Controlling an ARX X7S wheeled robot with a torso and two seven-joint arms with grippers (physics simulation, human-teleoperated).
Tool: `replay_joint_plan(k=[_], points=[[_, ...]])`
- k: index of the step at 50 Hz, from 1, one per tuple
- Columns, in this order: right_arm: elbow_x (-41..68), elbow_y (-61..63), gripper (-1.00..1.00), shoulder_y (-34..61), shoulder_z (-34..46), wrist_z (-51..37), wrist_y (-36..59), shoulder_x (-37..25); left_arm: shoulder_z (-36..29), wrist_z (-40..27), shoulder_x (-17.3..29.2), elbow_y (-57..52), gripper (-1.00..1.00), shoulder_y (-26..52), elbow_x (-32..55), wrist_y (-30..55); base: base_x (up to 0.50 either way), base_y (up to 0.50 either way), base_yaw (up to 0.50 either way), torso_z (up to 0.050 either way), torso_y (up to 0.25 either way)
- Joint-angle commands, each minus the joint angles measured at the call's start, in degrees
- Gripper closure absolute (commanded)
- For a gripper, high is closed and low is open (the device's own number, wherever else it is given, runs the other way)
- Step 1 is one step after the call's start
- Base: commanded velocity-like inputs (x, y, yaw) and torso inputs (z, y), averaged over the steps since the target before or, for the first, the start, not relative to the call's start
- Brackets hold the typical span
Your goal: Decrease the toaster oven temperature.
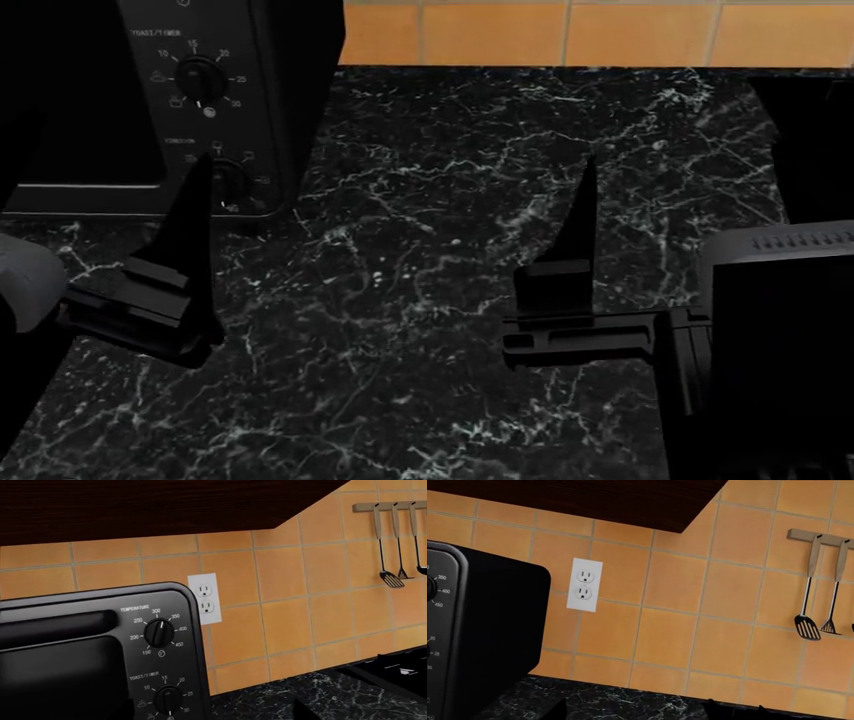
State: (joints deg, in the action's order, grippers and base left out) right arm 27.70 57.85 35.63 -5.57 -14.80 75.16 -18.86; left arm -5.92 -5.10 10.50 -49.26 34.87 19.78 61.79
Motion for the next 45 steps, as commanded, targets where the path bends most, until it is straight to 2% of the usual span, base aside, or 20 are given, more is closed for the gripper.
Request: replay_joint_plan(k=[1,13,20,23,26,28,31,36,45], points=[[1.85,-0.24,-1.0,0.41,0.21,-0.42,-0.4,-0.11,0.11,-0.16,0.5,0.07,-1.0,-0.48,0.71,-0.23,0.45,-0.06,0.0,0.0,0.0],[2.64,0.2,-1.0,0.69,0.98,-1.74,-0.64,-0.55,1.23,-0.76,0.76,-0.56,-1.0,-1.31,1.62,-0.26,0.38,-0.05,0.0,0.0,0.001],[3.45,0.23,-1.0,-0.56,0.67,-2.14,-2.2,-1.11,3.54,-3.51,-0.18,-5.89,-1.0,1.39,3.33,7.08,0.0,0.0,0.0,0.0,0.0],[3.48,-0.15,-1.0,-1.14,0.61,-2.13,-3.35,-1.45,4.02,-4.81,0.08,-10.58,-1.0,4.84,6.59,14.59,0.0,0.0,0.0,0.0,0.0],[3.19,-0.98,-1.0,-1.69,0.85,-2.04,-4.84,-1.65,6.51,-13.72,2.56,-10.68,-1.0,10.59,20.0,18.76,0.0,0.0,0.0,0.0,0.0],[3.34,-1.12,-1.0,-1.82,0.96,-2.0,-5.15,-1.67,9.93,-15.27,1.27,-10.47,-1.0,14.06,25.63,23.19,0.0,0.0,0.0,0.0,0.0],[3.59,-1.18,-1.0,-1.95,0.91,-2.03,-5.27,-1.8,10.54,-15.81,0.91,-8.83,-1.0,18.32,28.07,25.39,0.0,0.0,0.0,0.0,0.0],[3.97,-1.15,-1.0,-2.07,0.82,-2.49,-5.12,-1.8,7.86,-15.4,2.05,-4.05,-1.0,23.31,27.33,23.52,0.0,0.0,0.0,0.0,0.0],[4.52,-1.71,-1.0,-2.6,0.82,-2.63,-5.99,-1.89,5.9,-16.32,2.44,4.17,-1.0,26.97,25.29,22.13,0.0,0.0,0.0,0.0,0.0]])
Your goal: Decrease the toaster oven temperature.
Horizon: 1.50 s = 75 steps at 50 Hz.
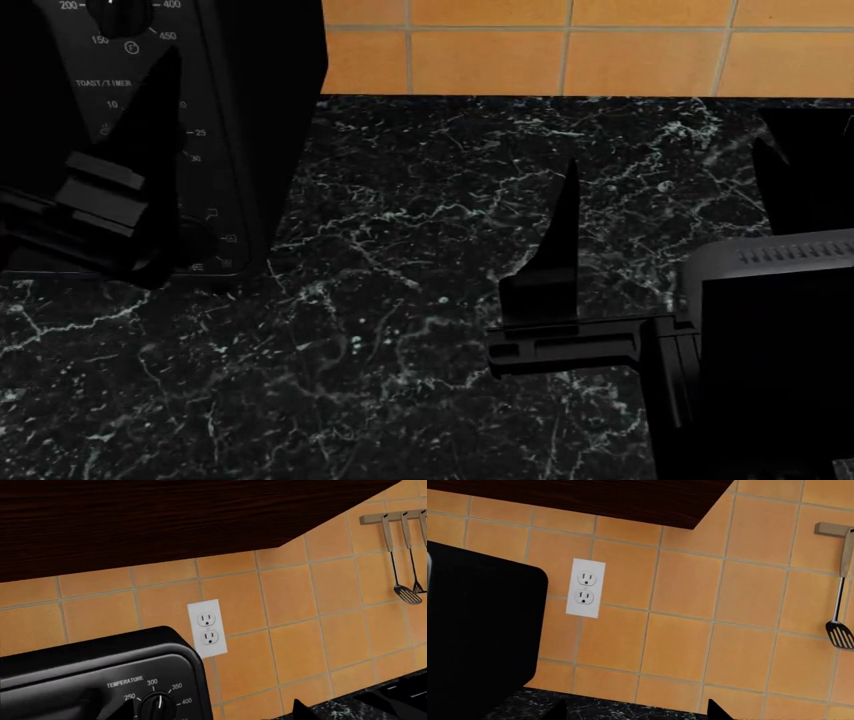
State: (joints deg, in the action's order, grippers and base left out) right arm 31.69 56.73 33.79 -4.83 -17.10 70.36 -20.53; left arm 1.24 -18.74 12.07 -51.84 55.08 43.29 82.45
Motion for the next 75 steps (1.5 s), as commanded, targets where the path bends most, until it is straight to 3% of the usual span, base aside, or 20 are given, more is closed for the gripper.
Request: replay_joint_plan(k=[1,30,46,75], points=[[0.57,-0.66,-1.0,-0.86,0.11,-0.33,-1.37,-0.19,-2.21,-2.65,1.49,7.21,-1.0,6.59,1.05,0.52,0.0,0.0,0.0,0.0,0.0],[0.52,-3.38,-1.0,-2.95,2.19,-0.56,-5.52,-0.33,-16.75,0.18,8.03,18.18,-1.0,5.6,-6.58,-9.12,0.0,0.0,0.0,0.0,0.0],[-0.05,-4.67,-1.0,-5.01,2.85,-0.39,-8.66,-0.53,-22.26,0.76,9.2,21.4,-1.0,6.11,-9.43,-12.05,0.0,0.0,0.0,0.0,0.0],[0.96,-4.99,-1.0,-4.77,3.36,-1.15,-9.02,-0.89,-25.54,1.99,10.22,31.22,-1.0,7.15,-14.33,-20.2,0.0,0.0,0.0,0.0,0.0]])
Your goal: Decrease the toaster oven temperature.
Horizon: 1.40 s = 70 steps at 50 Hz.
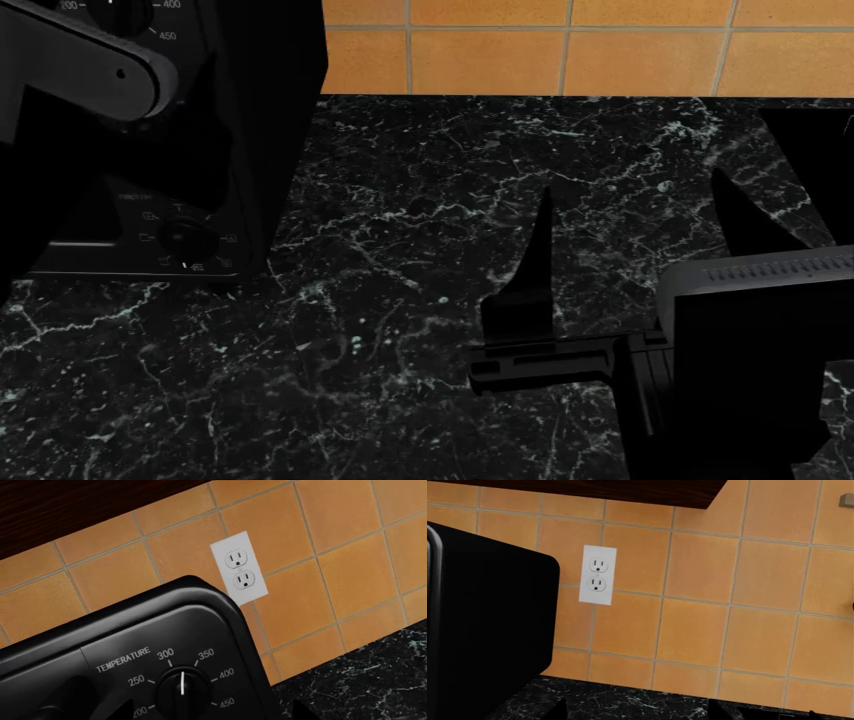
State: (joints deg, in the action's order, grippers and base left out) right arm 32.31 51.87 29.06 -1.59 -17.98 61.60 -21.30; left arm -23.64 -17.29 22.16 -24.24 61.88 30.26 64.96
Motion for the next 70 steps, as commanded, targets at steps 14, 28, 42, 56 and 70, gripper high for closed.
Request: replay_joint_plan(k=[14,28,42,56,70], points=[[0.77,-0.56,-1.0,0.58,0.61,-0.6,-0.22,-0.37,-0.98,1.46,-0.07,7.59,-1.0,0.87,-1.75,-4.48,0.0,0.0,0.0,0.0,0.0],[0.91,-0.72,-1.0,-0.33,0.79,-0.79,-1.28,-0.55,-1.94,1.91,0.02,9.31,-1.0,1.08,-1.89,-4.55,0.01,0.0,0.0,0.0,0.0],[0.81,-1.42,-1.0,-1.6,0.75,-0.69,-2.95,-0.86,-1.88,2.18,-0.08,7.77,1.0,0.61,-0.73,-4.2,0.01,0.0,0.0,0.0,0.0],[1.16,-1.66,-1.0,-1.72,0.94,-1.01,-3.24,-1.05,2.98,0.57,-1.92,7.56,1.0,-0.26,2.46,-2.69,0.0,0.0,0.0,0.0,0.0],[1.18,-2.14,-1.0,-1.99,1.32,-1.16,-3.97,-1.34,9.27,-2.68,-5.12,10.4,1.0,-1.07,4.83,-2.25,0.0,0.0,0.0,0.0,0.0]])
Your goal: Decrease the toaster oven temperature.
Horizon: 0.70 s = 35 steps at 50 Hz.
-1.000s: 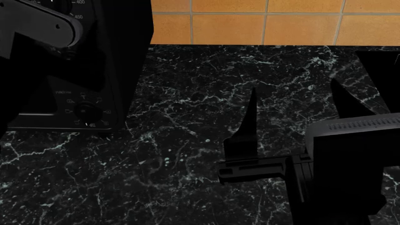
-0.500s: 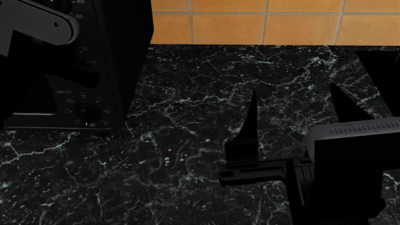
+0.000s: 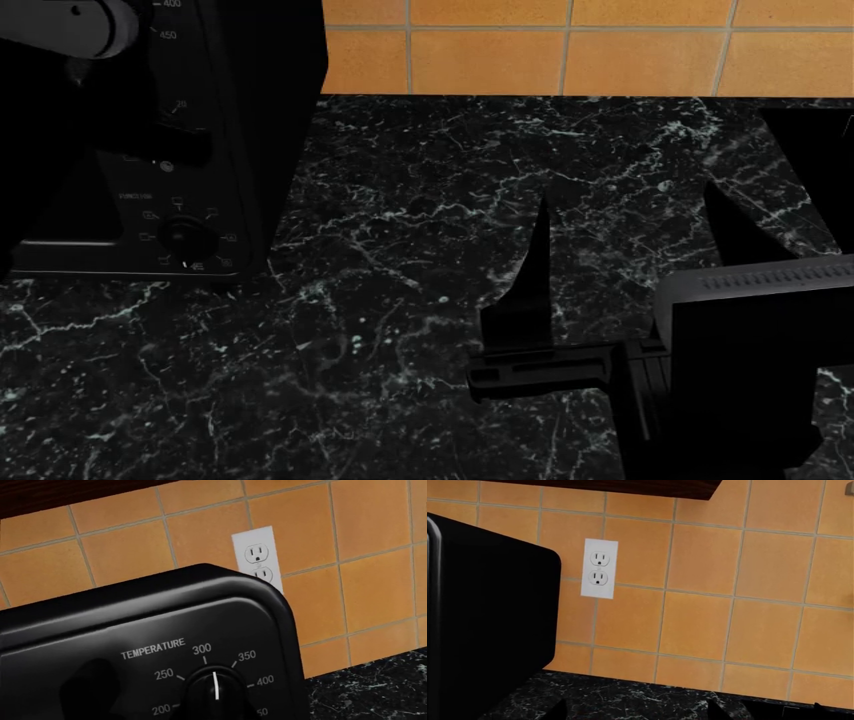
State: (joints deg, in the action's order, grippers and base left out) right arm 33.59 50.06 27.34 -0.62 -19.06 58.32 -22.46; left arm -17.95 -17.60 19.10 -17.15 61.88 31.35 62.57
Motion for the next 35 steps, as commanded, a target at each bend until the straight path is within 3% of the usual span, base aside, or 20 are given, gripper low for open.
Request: replay_joint_plan(k=[1,35], points=[[0.0,-0.37,-1.0,-0.14,0.36,-0.1,-0.61,-0.16,3.93,-2.59,-2.26,3.51,1.0,-1.22,3.86,0.14,0.02,0.0,0.0,0.0,0.0],[0.17,-1.62,-1.0,-0.79,1.52,-0.18,-2.65,-0.48,9.23,-9.71,-5.42,4.53,1.0,-3.62,3.18,-2.61,0.01,0.0,0.0,0.0,0.0]])
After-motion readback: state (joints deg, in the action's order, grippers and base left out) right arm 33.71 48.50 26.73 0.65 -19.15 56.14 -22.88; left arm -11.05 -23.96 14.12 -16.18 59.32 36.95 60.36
